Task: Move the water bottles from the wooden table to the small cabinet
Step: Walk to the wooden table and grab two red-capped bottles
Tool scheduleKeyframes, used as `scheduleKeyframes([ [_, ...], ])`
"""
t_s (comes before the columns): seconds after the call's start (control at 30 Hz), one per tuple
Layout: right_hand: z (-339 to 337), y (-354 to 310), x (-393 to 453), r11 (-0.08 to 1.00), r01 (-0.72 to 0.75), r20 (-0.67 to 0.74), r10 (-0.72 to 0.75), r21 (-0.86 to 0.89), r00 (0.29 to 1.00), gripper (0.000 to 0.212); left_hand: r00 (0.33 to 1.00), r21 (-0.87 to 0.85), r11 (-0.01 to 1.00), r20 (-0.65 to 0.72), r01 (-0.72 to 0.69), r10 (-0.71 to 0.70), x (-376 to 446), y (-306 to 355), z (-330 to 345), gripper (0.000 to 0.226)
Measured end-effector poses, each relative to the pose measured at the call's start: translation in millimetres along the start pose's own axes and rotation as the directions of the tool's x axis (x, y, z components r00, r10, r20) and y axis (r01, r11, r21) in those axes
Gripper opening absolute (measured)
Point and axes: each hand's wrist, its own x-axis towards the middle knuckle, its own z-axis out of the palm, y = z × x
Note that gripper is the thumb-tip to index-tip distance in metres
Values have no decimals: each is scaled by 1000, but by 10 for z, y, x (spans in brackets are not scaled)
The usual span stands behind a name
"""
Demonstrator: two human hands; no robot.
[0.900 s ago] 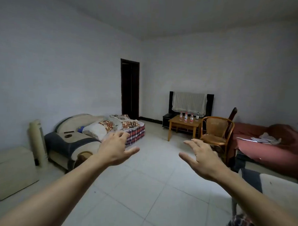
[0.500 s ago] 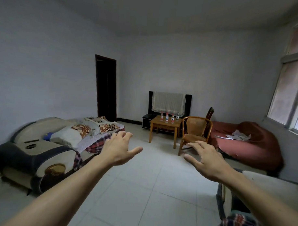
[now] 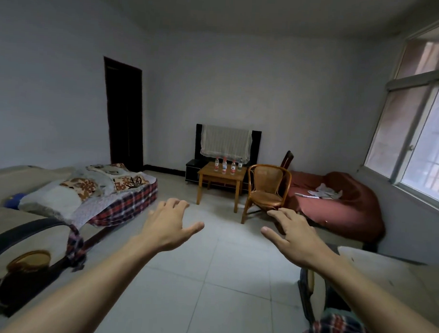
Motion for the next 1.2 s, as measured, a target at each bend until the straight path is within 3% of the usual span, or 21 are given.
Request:
scheduleKeyframes([
  [0.23, 260, 829, 825, 999, -37, -39, 39, 35, 999, 64, 996, 66, 995, 51, -76, 73, 1129, 451, 532, 81],
  [0.6, 64, 2202, 2265, 991, -119, -102, 124, 54, 987, 59, 985, 80, 986, 103, -148, 140, 3017, 1210, 1229, 80],
  [0.8, 261, 2596, 3075, 989, -141, -109, 144, 35, 984, 81, 982, 11, 989, 116, -148, 146, 3913, 1176, 1726, 79],
  [0.93, 452, 2731, 3682, 991, -135, -95, 133, -16, 987, 66, 984, -55, 987, 93, -149, 154, 4613, 1030, 1977, 81],
  [1.03, 497, 2786, 4200, 992, -124, -110, 119, -37, 987, 70, 985, -96, 984, 73, -150, 157, 5194, 898, 2042, 81],
  [1.2, 654, 2867, 5001, 993, -97, -127, 88, -63, 988, 58, 989, -129, 982, 48, -136, 143, 6061, 681, 2227, 81],
])
